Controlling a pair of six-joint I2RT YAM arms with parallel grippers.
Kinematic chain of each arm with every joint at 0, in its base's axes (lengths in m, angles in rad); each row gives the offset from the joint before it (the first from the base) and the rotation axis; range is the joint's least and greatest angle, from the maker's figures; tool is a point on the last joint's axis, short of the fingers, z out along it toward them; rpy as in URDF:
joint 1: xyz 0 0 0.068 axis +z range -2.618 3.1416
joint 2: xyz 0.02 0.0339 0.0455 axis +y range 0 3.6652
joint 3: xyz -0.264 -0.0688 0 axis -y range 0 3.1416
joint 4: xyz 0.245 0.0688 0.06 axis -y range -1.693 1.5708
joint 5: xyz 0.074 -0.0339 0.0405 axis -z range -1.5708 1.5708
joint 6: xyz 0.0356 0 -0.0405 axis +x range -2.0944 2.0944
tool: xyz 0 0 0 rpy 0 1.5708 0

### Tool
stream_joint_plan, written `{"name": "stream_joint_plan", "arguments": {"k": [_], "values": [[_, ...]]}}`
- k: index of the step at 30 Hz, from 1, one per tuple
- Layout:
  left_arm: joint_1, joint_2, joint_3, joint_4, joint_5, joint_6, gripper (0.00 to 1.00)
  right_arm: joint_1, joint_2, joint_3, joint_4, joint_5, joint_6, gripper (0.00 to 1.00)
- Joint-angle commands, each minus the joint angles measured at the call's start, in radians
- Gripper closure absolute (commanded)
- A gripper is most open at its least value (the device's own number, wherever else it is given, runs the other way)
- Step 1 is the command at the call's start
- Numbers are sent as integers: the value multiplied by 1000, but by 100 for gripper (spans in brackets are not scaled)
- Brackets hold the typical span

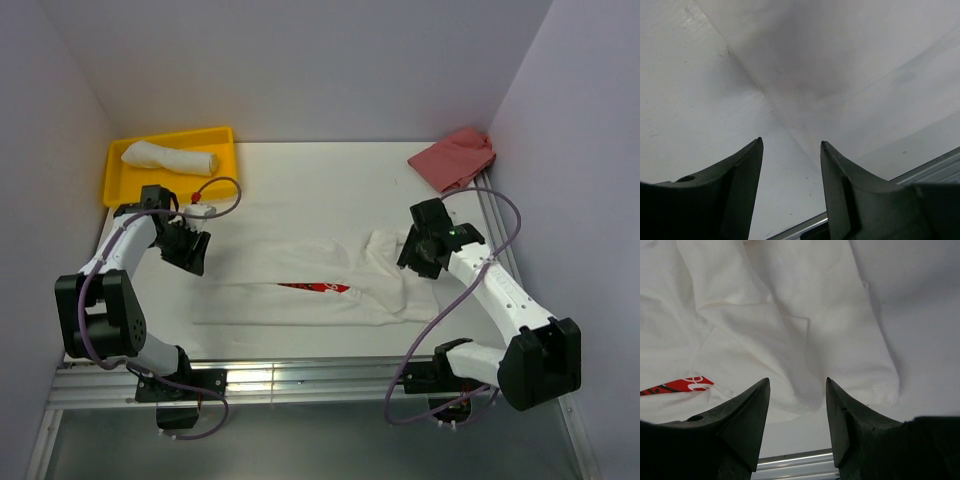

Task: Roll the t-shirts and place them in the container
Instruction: Fold the tshirt

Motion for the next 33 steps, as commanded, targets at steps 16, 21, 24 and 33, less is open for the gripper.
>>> {"name": "stream_joint_plan", "arguments": {"k": [16, 21, 24, 33], "values": [[-7, 27, 218, -21, 125, -75, 45, 38, 446, 430, 91, 80, -41, 47], [-48, 49, 215, 11, 122, -109, 45, 70, 549, 509, 49, 120, -39, 45], [-63, 56, 203, 31, 119, -119, 45, 87, 601, 527, 17, 153, -36, 45], [-73, 78, 172, 66, 120, -130, 47, 99, 613, 455, -19, 222, -7, 62]]}}
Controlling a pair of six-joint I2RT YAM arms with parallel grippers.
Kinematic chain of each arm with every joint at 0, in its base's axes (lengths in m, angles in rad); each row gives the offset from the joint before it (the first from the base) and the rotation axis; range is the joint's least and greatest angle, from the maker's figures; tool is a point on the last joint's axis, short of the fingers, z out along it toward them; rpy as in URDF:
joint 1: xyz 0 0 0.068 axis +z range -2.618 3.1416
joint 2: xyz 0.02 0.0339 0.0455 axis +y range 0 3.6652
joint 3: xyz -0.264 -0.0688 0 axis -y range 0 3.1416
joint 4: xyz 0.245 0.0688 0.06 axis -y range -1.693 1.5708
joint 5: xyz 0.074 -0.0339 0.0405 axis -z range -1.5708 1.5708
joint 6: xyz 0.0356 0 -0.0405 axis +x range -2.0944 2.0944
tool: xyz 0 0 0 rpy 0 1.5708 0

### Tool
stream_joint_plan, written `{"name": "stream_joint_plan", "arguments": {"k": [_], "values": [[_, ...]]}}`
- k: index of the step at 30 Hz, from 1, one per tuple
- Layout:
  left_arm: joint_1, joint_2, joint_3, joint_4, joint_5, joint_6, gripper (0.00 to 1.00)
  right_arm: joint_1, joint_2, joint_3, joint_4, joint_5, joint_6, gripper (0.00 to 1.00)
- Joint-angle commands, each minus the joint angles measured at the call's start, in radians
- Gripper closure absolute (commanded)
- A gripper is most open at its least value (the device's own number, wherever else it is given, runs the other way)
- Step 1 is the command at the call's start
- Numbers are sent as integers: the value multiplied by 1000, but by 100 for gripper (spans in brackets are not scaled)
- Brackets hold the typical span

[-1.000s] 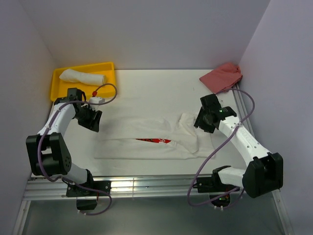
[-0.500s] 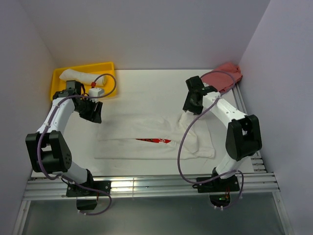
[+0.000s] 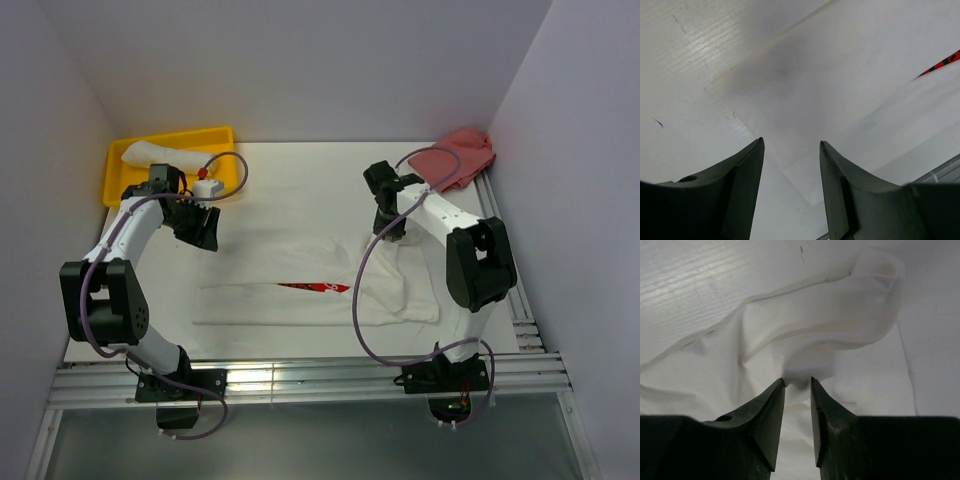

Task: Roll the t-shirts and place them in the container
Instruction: Fold the tshirt

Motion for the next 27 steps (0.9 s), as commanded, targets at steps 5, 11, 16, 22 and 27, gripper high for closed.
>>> {"name": "stream_joint_plan", "arguments": {"k": [5, 11, 16, 22, 27], "values": [[-32, 7, -31, 45, 25, -15, 47, 6, -103, -98, -22, 89, 47, 78], [-37, 19, -55, 63, 31, -12, 49, -2, -175, -187, -17, 114, 78, 86], [-40, 27, -69, 68, 32, -3, 53, -31, -224, -276, 13, 113, 90, 88], [-40, 25, -80, 74, 34, 6, 54, -55, -282, -311, 65, 77, 92, 73], [-40, 28, -74, 74, 43, 0, 54, 15, -275, -198, 20, 97, 121, 58]]}}
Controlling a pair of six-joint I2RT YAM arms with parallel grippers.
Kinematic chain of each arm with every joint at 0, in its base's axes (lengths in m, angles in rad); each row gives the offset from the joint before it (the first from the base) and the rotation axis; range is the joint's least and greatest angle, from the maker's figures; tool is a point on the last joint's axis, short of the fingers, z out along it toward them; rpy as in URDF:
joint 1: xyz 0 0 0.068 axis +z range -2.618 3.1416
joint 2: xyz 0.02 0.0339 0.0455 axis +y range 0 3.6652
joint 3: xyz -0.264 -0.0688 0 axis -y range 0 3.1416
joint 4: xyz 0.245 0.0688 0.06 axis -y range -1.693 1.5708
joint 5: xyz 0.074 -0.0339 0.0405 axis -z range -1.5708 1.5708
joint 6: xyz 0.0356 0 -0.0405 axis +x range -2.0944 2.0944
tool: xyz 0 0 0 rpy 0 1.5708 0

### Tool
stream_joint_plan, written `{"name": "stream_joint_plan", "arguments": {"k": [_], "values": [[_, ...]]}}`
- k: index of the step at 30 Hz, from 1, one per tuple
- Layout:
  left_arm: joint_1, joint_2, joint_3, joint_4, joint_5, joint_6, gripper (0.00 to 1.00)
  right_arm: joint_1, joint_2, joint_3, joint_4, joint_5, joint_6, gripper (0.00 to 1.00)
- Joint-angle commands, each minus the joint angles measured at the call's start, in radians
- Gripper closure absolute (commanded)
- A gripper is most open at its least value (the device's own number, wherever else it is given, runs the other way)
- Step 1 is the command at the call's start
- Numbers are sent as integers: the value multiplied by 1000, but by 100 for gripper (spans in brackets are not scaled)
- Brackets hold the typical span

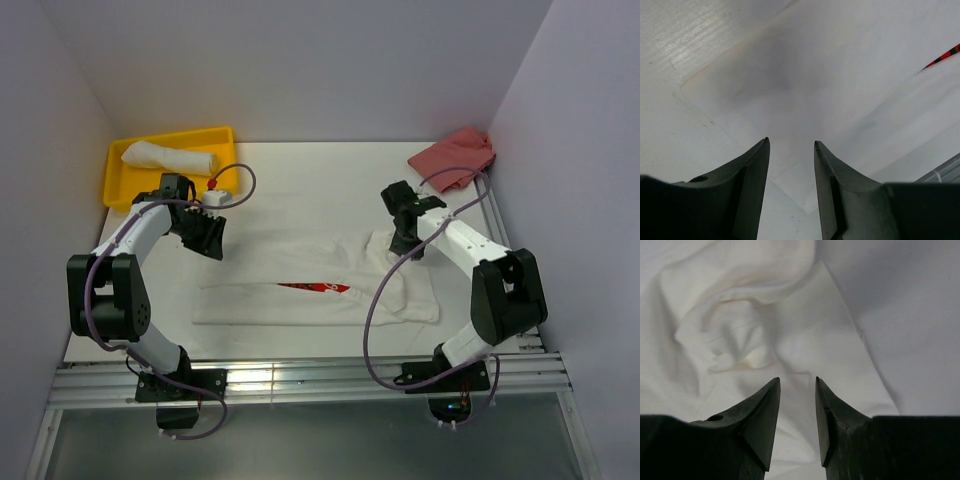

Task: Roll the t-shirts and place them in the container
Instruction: Fold the tshirt

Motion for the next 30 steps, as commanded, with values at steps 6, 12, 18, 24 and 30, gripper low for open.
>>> {"name": "stream_joint_plan", "arguments": {"k": [6, 12, 18, 24, 30], "values": [[-7, -6, 6, 15, 35, 0, 54, 108, 107, 261, -62, 58, 40, 58], [-7, -23, 2, 13, 24, 3, 53, 111, 233, 328, -115, 101, 41, 59], [-9, -29, -2, 10, 33, 3, 51, 108, 255, 299, -111, 115, 46, 59], [-12, -40, -13, 13, 31, 6, 50, 103, 232, 249, -91, 126, 51, 66], [-13, -40, -19, 18, 35, 6, 50, 69, 201, 200, -60, 118, 38, 78]]}}
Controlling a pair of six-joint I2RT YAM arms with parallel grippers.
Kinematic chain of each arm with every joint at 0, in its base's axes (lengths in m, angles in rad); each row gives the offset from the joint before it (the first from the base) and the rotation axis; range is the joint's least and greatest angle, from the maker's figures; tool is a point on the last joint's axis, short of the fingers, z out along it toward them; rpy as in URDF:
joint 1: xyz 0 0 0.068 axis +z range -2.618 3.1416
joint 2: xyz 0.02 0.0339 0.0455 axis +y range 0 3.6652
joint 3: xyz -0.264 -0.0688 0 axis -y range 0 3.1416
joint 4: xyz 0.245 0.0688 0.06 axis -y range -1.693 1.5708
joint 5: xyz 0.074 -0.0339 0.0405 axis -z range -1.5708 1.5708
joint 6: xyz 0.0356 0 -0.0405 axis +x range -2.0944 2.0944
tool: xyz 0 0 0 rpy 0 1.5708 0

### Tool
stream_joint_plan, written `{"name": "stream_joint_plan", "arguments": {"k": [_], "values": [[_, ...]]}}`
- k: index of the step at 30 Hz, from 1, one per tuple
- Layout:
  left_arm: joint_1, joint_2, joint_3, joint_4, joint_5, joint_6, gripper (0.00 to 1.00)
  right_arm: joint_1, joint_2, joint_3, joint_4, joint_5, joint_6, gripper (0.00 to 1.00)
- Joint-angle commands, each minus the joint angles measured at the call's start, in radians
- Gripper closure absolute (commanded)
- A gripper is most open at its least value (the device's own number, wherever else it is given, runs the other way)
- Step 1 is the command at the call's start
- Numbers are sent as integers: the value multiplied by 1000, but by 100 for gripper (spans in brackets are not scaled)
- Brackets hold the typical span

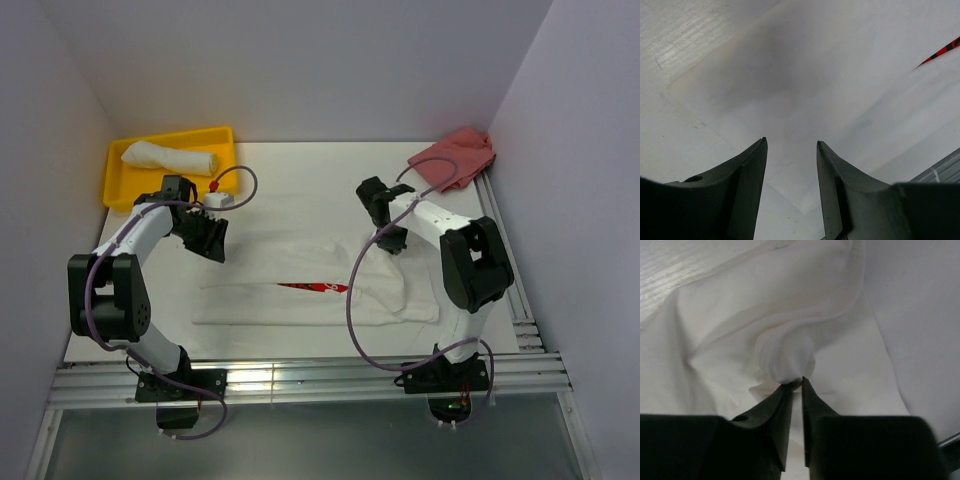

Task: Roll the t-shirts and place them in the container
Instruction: Fold the tshirt

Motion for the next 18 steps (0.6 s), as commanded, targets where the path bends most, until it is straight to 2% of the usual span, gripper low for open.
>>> {"name": "stream_joint_plan", "arguments": {"k": [1, 4, 6, 18], "values": [[-6, -39, -6, 17, 23, 5, 50, -24, -65, -24, 28, 36, 4, 85], [-8, -36, -9, 17, 26, 3, 50, -38, -97, -53, 43, 38, 4, 96], [-8, -35, -9, 18, 27, 3, 51, -50, -126, -82, 51, 38, 6, 99], [-9, -22, -19, 29, 30, 3, 59, -145, -255, -311, 155, -11, 3, 100]]}}
